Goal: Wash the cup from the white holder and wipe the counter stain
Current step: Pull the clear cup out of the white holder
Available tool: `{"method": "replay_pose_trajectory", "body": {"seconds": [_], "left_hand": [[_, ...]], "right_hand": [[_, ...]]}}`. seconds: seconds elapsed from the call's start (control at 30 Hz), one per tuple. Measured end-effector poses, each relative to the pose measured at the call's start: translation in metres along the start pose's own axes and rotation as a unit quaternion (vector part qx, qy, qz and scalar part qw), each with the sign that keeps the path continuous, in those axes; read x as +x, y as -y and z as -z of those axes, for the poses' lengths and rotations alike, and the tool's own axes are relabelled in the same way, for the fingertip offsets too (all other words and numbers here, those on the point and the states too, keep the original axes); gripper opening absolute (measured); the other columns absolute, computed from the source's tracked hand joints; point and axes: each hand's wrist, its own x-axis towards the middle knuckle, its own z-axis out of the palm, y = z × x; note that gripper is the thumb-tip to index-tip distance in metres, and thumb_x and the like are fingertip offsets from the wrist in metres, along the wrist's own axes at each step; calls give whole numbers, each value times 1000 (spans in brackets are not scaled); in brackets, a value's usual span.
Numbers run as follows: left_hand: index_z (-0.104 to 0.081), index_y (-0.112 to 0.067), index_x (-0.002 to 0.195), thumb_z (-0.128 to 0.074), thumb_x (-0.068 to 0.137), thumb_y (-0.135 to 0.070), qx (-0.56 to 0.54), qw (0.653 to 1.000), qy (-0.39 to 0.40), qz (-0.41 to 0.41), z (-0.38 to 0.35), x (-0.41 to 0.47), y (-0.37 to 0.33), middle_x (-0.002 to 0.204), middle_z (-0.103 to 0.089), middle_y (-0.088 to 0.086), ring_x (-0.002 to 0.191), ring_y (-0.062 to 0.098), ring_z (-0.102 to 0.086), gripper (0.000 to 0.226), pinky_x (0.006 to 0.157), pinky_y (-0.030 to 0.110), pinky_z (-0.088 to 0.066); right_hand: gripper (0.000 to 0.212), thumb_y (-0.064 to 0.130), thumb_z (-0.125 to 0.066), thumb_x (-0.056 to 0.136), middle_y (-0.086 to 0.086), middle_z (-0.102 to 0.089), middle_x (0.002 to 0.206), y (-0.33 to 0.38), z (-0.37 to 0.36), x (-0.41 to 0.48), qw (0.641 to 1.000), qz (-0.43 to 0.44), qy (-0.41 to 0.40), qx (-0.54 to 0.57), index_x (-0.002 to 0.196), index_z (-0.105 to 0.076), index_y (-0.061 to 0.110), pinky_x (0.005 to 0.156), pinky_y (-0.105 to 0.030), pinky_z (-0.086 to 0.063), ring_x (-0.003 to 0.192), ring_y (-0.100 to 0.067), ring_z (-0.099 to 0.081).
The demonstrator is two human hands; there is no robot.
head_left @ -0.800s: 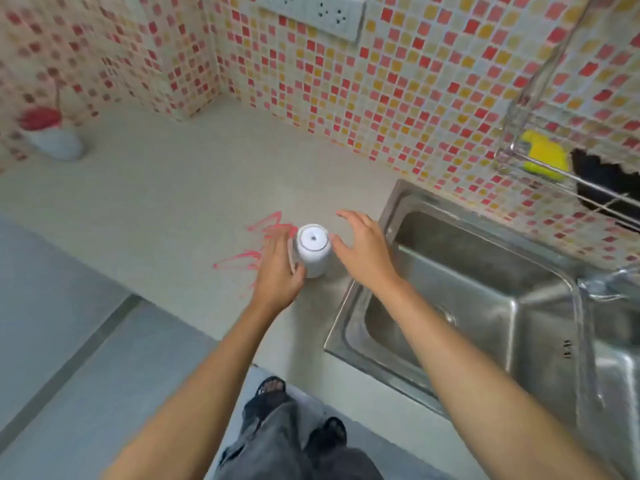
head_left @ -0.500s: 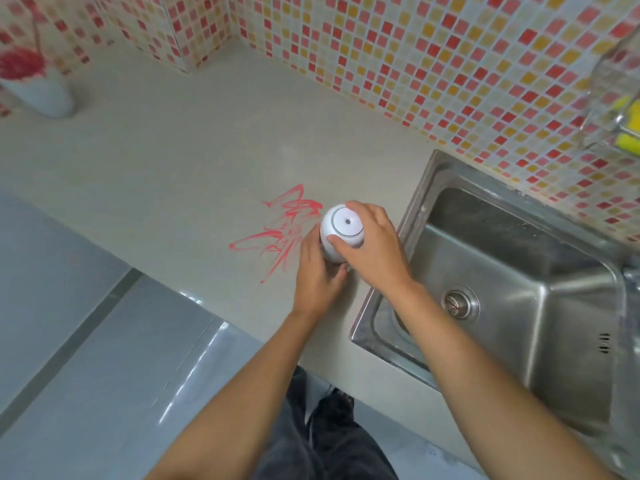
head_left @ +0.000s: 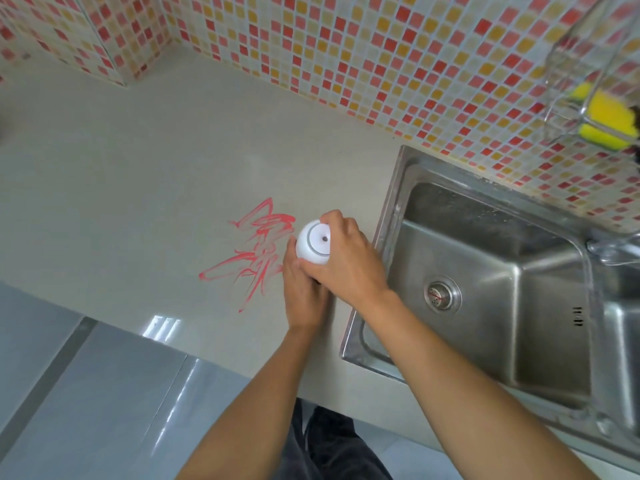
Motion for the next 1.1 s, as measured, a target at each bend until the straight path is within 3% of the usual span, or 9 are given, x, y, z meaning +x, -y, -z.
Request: {"method": "replay_pose_trajectory", "body": {"seconds": [0.1, 0.23, 0.4, 0.53, 0.67, 0.73, 0.8, 0.97, 1.1], "left_hand": [[-44, -32, 132, -68, 85, -13, 4, 1000, 3, -28, 4, -3, -2, 125, -55, -5, 117, 15, -56, 56, 94, 41, -49], [-39, -46, 130, -70, 82, -9, -1, 998, 22, -52, 9, -4, -9, 123, -55, -8, 115, 11, -57, 68, 95, 33, -49], [-39, -31, 135, -74, 80, -20, 14, 999, 40, -3, 7, -8, 0, 123, -55, -10, 113, 6, -56, 66, 92, 30, -50], [-28, -24, 146, -75, 78, -34, 49, 996, 62, 53, 6, -9, 7, 134, -51, -9, 122, 7, -53, 83, 99, 35, -48], [-29, -26, 145, -78, 78, -26, 21, 996, 74, 55, 8, -9, 1, 129, -54, -14, 117, -2, -54, 82, 95, 19, -45], [-24, -26, 148, -78, 78, -32, 25, 994, 86, 64, 7, -9, 4, 133, -53, -11, 122, 4, -54, 88, 100, 30, -48], [-20, -25, 150, -77, 79, -35, 36, 993, 88, 69, 6, -10, 5, 137, -51, -9, 124, 8, -53, 92, 101, 38, -48], [-14, -32, 149, -78, 76, -44, 59, 991, 73, 100, 5, -9, 3, 144, -48, -4, 128, 17, -52, 98, 102, 43, -47], [-16, -25, 151, -79, 75, -41, 74, 989, 74, 102, 4, -9, 1, 149, -44, 0, 133, 17, -46, 100, 107, 27, -38]], "right_hand": [[75, 48, -70, 72, -6, -51, 117, -1, 2, 3, 1000, 0, 21, -7, 132, -34, 24, 80, -39, -47, 102, -32, -54], [82, 51, -69, 72, -6, -47, 123, -4, 5, 6, 998, 13, 53, -34, 139, -35, 20, 88, -40, -48, 109, -30, -51], [80, 46, -71, 71, -7, -47, 120, -7, 14, 12, 994, 43, 96, -41, 138, -38, 19, 87, -41, -48, 106, -30, -51], [77, 42, -73, 68, -3, -46, 116, -6, 22, 16, 988, 63, 134, -47, 135, -40, 22, 86, -41, -49, 104, -29, -51], [75, 34, -73, 68, 0, -44, 120, -10, 33, 22, 974, 113, 190, -56, 135, -40, 28, 87, -39, -48, 104, -26, -49], [74, 31, -73, 69, 1, -44, 119, -10, 41, 25, 966, 134, 211, -70, 135, -40, 29, 85, -38, -49, 102, -25, -50], [72, 31, -73, 68, 1, -44, 118, -8, 49, 27, 963, 147, 213, -76, 133, -42, 28, 83, -38, -49, 100, -23, -51], [73, 35, -77, 63, 3, -45, 114, -2, 77, 32, 968, 145, 197, -51, 128, -44, 31, 83, -36, -49, 97, -19, -52], [70, 43, -80, 62, 4, -48, 115, -1, 116, 42, 986, 108, 125, 21, 121, -44, 31, 77, -27, -46, 99, -17, -52]]}}
